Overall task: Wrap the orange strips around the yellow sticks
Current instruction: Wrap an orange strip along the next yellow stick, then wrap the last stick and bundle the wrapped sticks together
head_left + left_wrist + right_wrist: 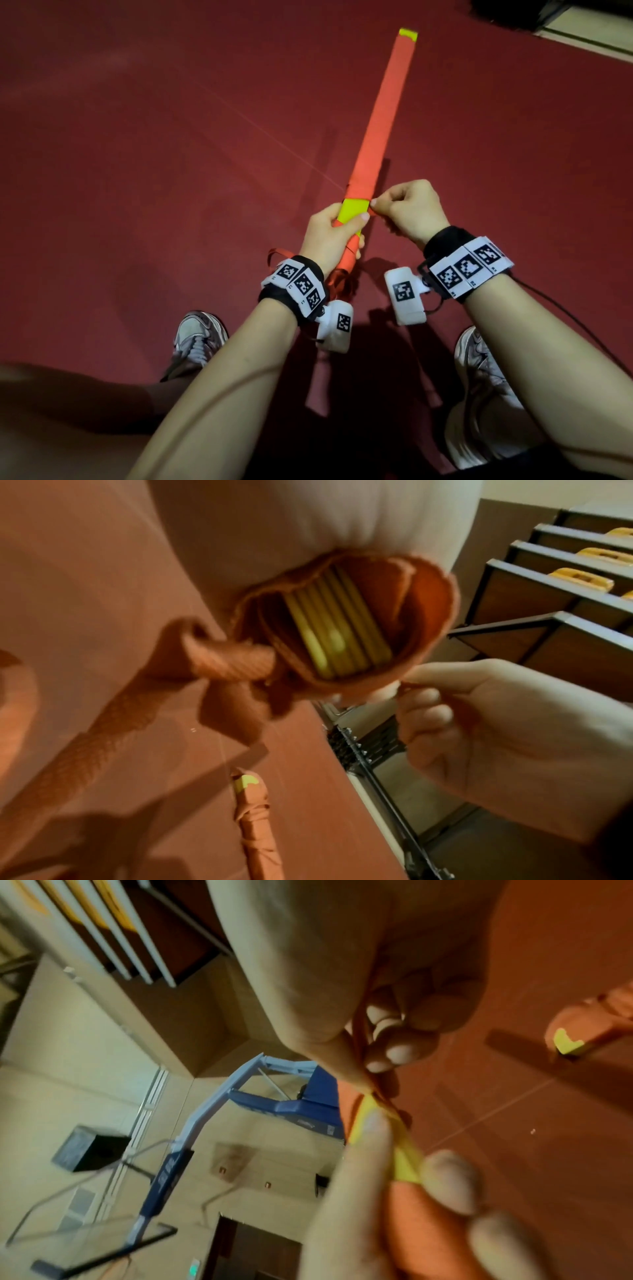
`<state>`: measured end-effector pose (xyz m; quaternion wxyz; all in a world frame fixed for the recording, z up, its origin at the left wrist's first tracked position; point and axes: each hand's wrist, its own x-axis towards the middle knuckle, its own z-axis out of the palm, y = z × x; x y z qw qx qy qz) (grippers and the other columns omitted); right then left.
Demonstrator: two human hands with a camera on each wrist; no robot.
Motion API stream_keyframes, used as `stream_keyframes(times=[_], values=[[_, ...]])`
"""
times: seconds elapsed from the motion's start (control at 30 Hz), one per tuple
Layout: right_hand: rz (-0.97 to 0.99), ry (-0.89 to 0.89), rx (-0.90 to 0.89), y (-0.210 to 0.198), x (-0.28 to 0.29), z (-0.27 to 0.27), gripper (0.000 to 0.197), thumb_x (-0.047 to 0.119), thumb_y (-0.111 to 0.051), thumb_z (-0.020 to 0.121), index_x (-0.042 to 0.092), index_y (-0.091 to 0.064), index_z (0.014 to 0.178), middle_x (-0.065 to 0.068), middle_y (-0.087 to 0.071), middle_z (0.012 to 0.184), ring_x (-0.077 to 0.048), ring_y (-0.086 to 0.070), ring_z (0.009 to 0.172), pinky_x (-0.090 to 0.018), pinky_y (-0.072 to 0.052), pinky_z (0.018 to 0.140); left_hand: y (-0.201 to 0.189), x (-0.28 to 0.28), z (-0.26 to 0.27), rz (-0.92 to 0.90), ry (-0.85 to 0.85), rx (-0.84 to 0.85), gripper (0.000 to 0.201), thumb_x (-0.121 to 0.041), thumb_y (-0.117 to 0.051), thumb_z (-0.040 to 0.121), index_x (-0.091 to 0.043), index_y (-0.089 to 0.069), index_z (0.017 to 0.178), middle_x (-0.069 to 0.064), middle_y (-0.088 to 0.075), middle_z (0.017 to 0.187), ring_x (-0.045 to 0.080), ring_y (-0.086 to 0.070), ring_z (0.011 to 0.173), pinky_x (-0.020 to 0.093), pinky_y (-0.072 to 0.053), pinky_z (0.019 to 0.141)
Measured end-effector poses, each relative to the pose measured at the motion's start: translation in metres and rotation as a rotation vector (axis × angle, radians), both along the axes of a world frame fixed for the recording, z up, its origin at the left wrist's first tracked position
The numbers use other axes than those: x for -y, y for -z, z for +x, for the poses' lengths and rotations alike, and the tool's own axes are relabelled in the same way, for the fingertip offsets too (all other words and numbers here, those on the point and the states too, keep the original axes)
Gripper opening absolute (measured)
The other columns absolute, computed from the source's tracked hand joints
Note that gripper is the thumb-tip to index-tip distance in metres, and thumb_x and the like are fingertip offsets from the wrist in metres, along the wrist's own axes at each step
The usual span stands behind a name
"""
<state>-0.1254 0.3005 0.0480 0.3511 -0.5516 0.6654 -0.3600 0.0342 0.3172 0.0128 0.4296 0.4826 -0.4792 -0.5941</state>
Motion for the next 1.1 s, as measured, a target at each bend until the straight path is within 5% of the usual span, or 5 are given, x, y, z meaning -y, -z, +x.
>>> stream_keyframes(times=[0.23,0.4,0.63,0.93,1.1], values=[[0.204,0.031,0.311,0.004,-0.001,0.009,0.019,0.006,-0.070,0.087,0.011,-0.065,0.070,-0.004,-0.055,0.054,-0.012,-0.052,0.042,-0.021,-0.043,0.043,0.017,-0.006,0.002,-0.031,0.011,0.105,0.012,-0.005,-0.069,0.092,-0.009,-0.060,0.099,0.009,-0.065,0.066,0.020,-0.059,0.052,0.027,-0.049,0.050],[0.373,0.027,0.562,0.025,-0.007,0.016,0.038,0.030,-0.049,0.100,0.010,-0.070,0.077,-0.001,-0.047,0.056,-0.012,-0.050,0.051,-0.025,-0.045,0.055,0.030,-0.007,0.003,-0.015,0.084,0.176,0.025,0.000,-0.068,0.092,-0.001,-0.057,0.114,0.004,-0.066,0.078,0.007,-0.062,0.059,0.020,-0.051,0.054],[0.254,0.061,0.295,0.067,-0.014,0.020,0.025,0.015,-0.076,0.085,0.013,-0.060,0.066,-0.010,-0.065,0.061,-0.024,-0.061,0.048,-0.027,-0.049,0.046,0.057,-0.009,0.000,0.084,0.111,0.133,0.025,0.000,-0.066,0.094,-0.004,-0.058,0.118,0.012,-0.065,0.075,0.016,-0.060,0.055,0.026,-0.051,0.050],[0.536,0.126,0.597,0.095,-0.005,0.009,0.031,0.030,-0.076,0.088,0.002,-0.067,0.094,-0.014,-0.060,0.066,-0.016,-0.054,0.042,-0.021,-0.045,0.040,0.071,-0.004,-0.010,0.061,0.136,0.207,0.033,-0.003,-0.071,0.091,-0.007,-0.062,0.123,0.015,-0.074,0.103,0.014,-0.068,0.086,0.035,-0.057,0.086],[0.499,0.181,0.614,0.104,0.004,0.001,0.016,0.017,-0.076,0.086,0.005,-0.065,0.085,-0.010,-0.055,0.058,-0.017,-0.045,0.039,-0.020,-0.036,0.038,0.071,0.010,-0.017,0.090,0.364,0.543,0.050,-0.057,-0.066,0.082,-0.016,-0.066,0.110,-0.001,-0.073,0.097,0.006,-0.069,0.093,0.034,-0.053,0.090]])
